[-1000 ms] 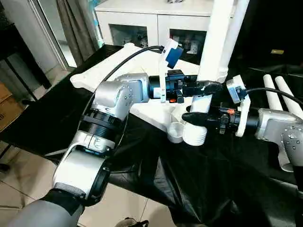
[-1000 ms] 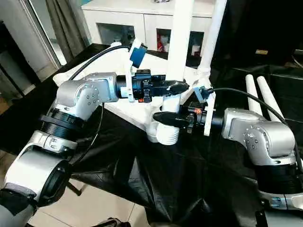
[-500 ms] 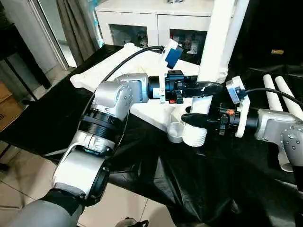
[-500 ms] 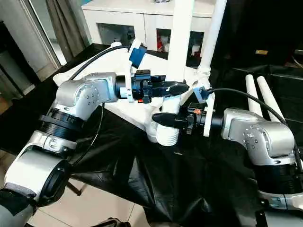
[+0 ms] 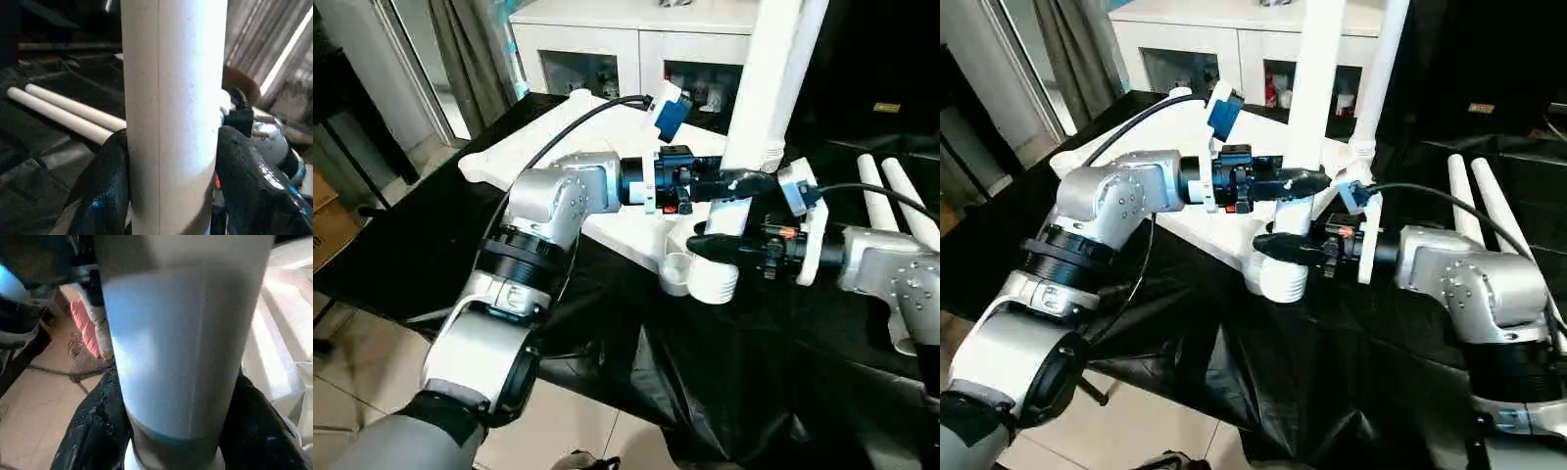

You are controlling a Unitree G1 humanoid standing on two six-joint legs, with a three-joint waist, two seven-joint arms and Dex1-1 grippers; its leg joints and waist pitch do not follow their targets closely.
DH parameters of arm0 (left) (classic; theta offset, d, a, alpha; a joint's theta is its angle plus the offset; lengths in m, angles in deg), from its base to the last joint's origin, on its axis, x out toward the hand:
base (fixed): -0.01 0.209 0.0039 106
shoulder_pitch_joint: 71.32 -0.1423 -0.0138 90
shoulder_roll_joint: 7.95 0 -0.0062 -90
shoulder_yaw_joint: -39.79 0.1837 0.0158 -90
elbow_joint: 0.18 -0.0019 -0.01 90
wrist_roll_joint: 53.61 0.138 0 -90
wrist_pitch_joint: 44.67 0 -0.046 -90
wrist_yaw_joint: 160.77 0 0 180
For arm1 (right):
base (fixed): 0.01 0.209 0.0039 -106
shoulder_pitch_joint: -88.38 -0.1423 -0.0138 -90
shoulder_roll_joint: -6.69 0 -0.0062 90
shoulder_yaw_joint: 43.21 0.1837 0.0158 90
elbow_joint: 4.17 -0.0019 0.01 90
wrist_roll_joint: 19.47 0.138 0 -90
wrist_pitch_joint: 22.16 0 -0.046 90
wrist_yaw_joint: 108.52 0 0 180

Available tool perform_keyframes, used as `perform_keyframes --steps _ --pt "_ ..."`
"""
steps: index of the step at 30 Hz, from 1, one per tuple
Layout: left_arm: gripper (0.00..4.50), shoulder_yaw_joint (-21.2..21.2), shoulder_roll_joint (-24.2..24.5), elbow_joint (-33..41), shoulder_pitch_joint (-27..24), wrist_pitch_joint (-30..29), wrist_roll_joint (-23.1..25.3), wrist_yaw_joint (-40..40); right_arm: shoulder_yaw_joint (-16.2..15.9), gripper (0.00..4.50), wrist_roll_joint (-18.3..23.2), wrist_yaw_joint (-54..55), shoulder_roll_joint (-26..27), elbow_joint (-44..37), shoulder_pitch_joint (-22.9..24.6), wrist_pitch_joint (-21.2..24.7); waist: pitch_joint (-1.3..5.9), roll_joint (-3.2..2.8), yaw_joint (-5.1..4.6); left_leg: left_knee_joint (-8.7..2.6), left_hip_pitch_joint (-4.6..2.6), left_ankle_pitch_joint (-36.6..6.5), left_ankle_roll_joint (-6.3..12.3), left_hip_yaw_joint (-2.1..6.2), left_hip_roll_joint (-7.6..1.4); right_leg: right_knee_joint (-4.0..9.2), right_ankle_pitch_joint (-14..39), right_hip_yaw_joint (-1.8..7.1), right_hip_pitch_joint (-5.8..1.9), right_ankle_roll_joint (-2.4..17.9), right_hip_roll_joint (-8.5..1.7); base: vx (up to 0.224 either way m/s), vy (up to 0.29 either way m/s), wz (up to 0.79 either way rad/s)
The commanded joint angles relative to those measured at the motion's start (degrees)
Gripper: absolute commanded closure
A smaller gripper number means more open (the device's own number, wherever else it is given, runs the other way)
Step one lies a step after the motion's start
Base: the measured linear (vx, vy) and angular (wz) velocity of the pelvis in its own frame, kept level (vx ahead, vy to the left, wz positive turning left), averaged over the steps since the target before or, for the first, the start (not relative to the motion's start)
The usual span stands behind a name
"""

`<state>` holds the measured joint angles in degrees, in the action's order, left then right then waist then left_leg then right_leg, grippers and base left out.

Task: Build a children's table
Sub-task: Pick table leg

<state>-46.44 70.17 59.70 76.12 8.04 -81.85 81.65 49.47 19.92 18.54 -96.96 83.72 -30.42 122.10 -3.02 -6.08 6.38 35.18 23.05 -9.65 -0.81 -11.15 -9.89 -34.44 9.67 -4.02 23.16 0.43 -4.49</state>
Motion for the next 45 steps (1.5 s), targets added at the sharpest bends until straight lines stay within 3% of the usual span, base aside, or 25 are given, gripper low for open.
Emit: perform_keyframes --steps 1,3,6,10,12,14,15,16,17,19,20,21,23,25,28,31,38,39,41,43,45 --pt "1.46 -4.6 -2.1 0.8 -0.8 4.6 -2.7 -3.3 4.4 2.55 0.8 3.9 2.6 0.8 -0.1 -2.9 4.96 2.25 0.02 -2.81 -1.12 -4.0 5.77 1.39 -2.50 4.13 13.4 1.98 -3.22 11.3 -3.94 0.000 0.000 0.00" --pt "1.47 -9.5 -4.5 0.2 -1.7 8.3 -5.0 -8.1 6.9 2.55 1.6 6.9 5.0 1.8 -0.5 -4.1 4.95 2.23 -0.07 -2.82 -1.06 -4.7 5.84 1.41 -2.48 4.29 13.2 1.83 -3.20 11.8 -3.98 0.000 0.000 0.00" --pt "1.47 -15.7 -6.8 -1.4 -2.1 9.2 -9.3 -13.6 9.1 2.58 2.0 9.9 7.2 2.0 -0.3 -5.8 5.00 2.48 -0.13 -2.84 -1.14 -5.1 5.65 1.41 -2.43 4.11 13.0 1.74 -3.20 12.1 -3.89 0.000 0.000 0.00" --pt "1.47 -16.8 -6.3 -2.5 -2.9 10.6 -9.3 -13.8 10.1 2.59 2.0 11.6 8.5 1.7 0.2 -6.9 4.84 2.56 -0.24 -2.95 -1.21 -4.7 6.09 1.34 -2.35 4.47 15.8 1.79 -3.05 9.7 -3.71 0.000 0.000 0.00" --pt "1.47 -14.2 -3.2 -4.4 -4.1 15.7 -4.0 -12.1 9.7 2.59 -0.5 13.7 9.0 0.9 1.8 -9.1 4.73 2.71 -0.31 -3.13 -1.16 -5.0 6.06 1.37 -2.32 4.72 17.1 1.81 -2.89 8.6 -3.70 0.000 0.000 0.00" --pt "1.47 -9.4 0.3 -6.3 -4.9 20.5 2.7 -9.6 8.4 2.59 -4.5 15.9 8.8 1.0 3.2 -11.6 4.76 2.48 -0.43 -3.39 -1.33 -5.3 5.32 1.68 -2.53 4.73 17.5 1.92 -2.74 7.2 -3.71 0.000 0.000 0.00" --pt "1.47 -6.1 2.2 -7.2 -5.3 24.4 6.8 -7.8 7.8 2.59 -6.7 17.5 8.7 1.3 3.7 -12.8 4.76 3.06 -0.90 -3.64 -1.37 -5.4 4.24 1.64 -2.58 4.57 16.8 2.04 -2.81 6.6 -3.58 0.000 0.000 0.00" --pt "1.47 -6.1 2.2 -7.2 -5.3 24.4 6.8 -7.8 7.8 2.59 -6.7 17.5 8.7 1.3 3.7 -12.8 4.76 2.79 -0.82 -3.71 -1.34 -5.6 3.88 1.80 -2.62 4.49 16.9 2.09 -2.76 6.5 -3.82 0.000 0.000 0.00" --pt "1.47 -5.7 2.5 -7.4 -5.3 24.8 7.2 -7.5 7.7 2.59 -7.0 17.7 8.7 1.4 3.8 -13.1 4.73 2.67 -1.07 -3.74 -1.42 -5.9 3.59 1.63 -2.61 4.48 16.9 2.14 -2.75 6.7 -3.73 0.000 0.000 0.00" --pt "1.47 2.9 8.3 -11.0 -5.7 33.9 16.4 -1.6 6.5 2.59 -10.6 19.9 8.8 2.2 5.1 -16.8 4.68 2.95 -1.17 -3.83 -1.50 -6.3 2.97 1.57 -2.78 4.36 16.6 2.28 -2.66 7.5 -4.04 0.000 0.000 0.00" --pt "1.47 5.8 10.2 -12.4 -5.7 37.1 19.4 0.2 6.2 2.59 -11.3 20.0 8.8 2.3 5.5 -17.9 4.65 2.70 -0.91 -3.94 -1.58 -6.6 2.91 1.83 -2.88 4.50 17.1 2.32 -2.47 7.2 -4.21 0.000 0.000 0.00" --pt "1.47 9.2 12.3 -14.5 -5.5 40.2 23.0 2.3 6.0 2.59 -12.0 20.5 8.8 2.3 5.9 -18.6 4.57 2.62 -1.30 -4.12 -1.60 -7.6 2.37 1.78 -2.86 4.49 16.7 2.45 -2.46 6.6 -4.09 0.000 0.000 0.00" --pt "1.47 11.3 13.6 -15.8 -5.3 41.9 25.1 3.6 5.8 2.59 -12.4 20.8 8.9 2.4 6.2 -19.0 4.57 2.75 -1.54 -4.16 -1.63 -7.8 2.04 1.64 -2.82 4.30 15.5 2.54 -2.59 7.1 -4.10 0.000 0.000 0.00" --pt "1.47 15.1 15.7 -19.8 -4.2 44.6 29.2 4.6 5.5 2.59 -12.9 21.5 9.0 2.2 6.7 -19.1 4.70 2.50 -1.58 -4.06 -1.75 -7.9 1.65 1.52 -2.91 3.84 13.2 2.56 -2.70 9.2 -4.27 0.000 0.000 0.00" --pt "1.47 18.0 16.7 -24.2 -2.5 48.0 33.4 3.9 5.1 2.59 -13.4 21.6 8.8 1.6 7.6 -19.5 4.64 2.62 -1.52 -3.99 -1.77 -8.6 1.92 1.40 -2.94 3.96 13.5 2.59 -2.66 10.3 -4.38 0.000 0.000 0.00" --pt "1.47 20.7 16.9 -30.0 0.3 53.1 39.4 -0.2 4.7 2.59 -14.2 21.4 8.6 0.5 8.8 -19.7 4.63 2.55 -1.53 -4.01 -1.75 -9.0 1.85 1.53 -2.91 3.99 13.4 2.63 -2.83 9.7 -4.36 0.000 0.000 0.00" --pt "1.47 22.9 15.6 -34.1 2.1 55.1 42.8 -6.9 4.4 2.59 -14.4 22.0 8.4 -1.3 10.3 -19.1 4.79 2.66 -1.52 -3.65 -1.64 -7.4 3.31 1.41 -2.85 3.69 10.5 2.59 -2.96 11.7 -4.36 0.000 0.000 0.00" --pt "1.47 24.1 14.8 -37.0 3.2 57.0 44.7 -10.9 4.1 2.59 -14.2 22.5 8.3 -3.8 11.8 -18.3 4.75 1.82 -1.64 -3.61 -1.72 -7.9 3.33 1.45 -2.87 3.85 11.1 2.60 -2.80 11.4 -4.26 0.000 0.000 0.00" --pt "1.47 24.0 14.5 -38.1 3.4 57.5 44.8 -11.5 4.0 2.59 -14.2 22.8 8.2 -5.0 12.6 -17.9 4.76 2.28 -1.77 -3.70 -1.68 -8.3 3.24 1.54 -2.86 3.96 11.2 2.55 -3.04 10.9 -4.22 0.000 0.000 0.00" --pt "1.47 23.8 14.2 -39.0 3.5 57.9 44.8 -11.8 4.0 2.59 -14.1 22.9 8.0 -6.3 13.6 -17.5 4.81 1.84 -1.94 -3.76 -1.79 -9.1 3.04 1.60 -2.87 4.12 11.0 2.51 -3.02 11.2 -4.17 0.000 0.000 0.00" --pt "1.47 23.4 13.3 -41.7 3.7 59.5 46.1 -12.7 4.5 2.59 -13.9 23.2 7.7 -8.6 15.6 -16.9 4.76 1.98 -2.08 -3.77 -1.70 -9.5 2.98 1.59 -2.80 4.22 11.2 2.49 -3.03 11.4 -4.18 0.000 0.000 0.00"
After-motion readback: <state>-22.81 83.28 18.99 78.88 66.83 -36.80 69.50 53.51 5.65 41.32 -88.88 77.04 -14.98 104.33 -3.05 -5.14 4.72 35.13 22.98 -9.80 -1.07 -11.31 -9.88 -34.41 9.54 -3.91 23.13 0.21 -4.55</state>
